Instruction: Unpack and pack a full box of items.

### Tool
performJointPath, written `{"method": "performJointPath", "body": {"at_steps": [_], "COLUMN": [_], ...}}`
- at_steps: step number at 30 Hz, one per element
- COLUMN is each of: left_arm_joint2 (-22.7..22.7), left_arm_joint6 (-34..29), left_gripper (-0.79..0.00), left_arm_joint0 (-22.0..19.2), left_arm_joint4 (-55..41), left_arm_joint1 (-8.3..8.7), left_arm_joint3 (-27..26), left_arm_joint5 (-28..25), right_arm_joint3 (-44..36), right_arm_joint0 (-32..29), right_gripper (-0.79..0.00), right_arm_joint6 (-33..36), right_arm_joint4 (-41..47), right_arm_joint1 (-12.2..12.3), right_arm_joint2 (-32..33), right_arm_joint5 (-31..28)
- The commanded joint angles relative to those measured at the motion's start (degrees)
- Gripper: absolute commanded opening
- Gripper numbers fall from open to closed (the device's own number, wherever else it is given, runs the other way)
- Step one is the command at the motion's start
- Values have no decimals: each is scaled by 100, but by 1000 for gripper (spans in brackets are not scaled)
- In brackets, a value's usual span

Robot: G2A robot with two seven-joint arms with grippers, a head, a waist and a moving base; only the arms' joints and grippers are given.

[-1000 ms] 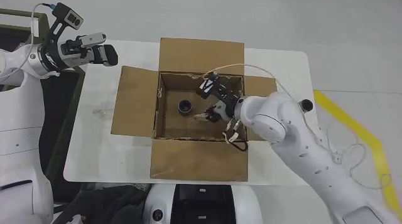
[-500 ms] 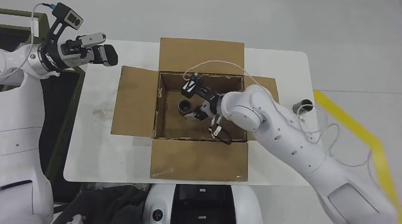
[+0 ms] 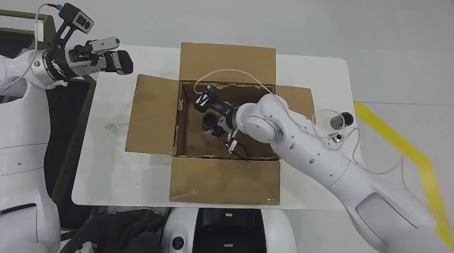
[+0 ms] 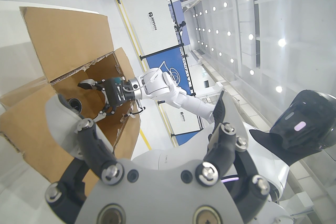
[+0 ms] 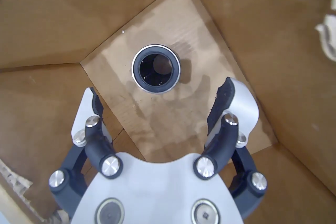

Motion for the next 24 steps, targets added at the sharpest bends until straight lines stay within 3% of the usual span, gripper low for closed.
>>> {"method": "performJointPath", "body": {"at_steps": [1,14,17,20,24], "left_arm_joint2": [0,0,0,0,0], "left_arm_joint6": [0,0,0,0,0], "left_gripper": [0,0,0,0,0], "left_arm_joint0": [0,0,0,0,0], "left_arm_joint4": [0,0,0,0,0], "left_arm_joint1": [0,0,0,0,0], "left_arm_joint3": [0,0,0,0,0], "left_arm_joint5": [0,0,0,0,0], "right_arm_joint3": [157,1036,1182,1287,1297], "right_arm_joint0": [58,325,366,389,383], "right_gripper": [0,-12,-129,-391,-542], "right_arm_joint6": [-67,-399,-400,-397,-426], "right_arm_joint4": [4,-10,-3,-10,-79], "right_arm_joint1": [-71,-478,-553,-612,-639], "right_arm_joint2": [-78,-381,-409,-420,-371], "right_arm_joint5": [-12,-138,-148,-165,-184]}}
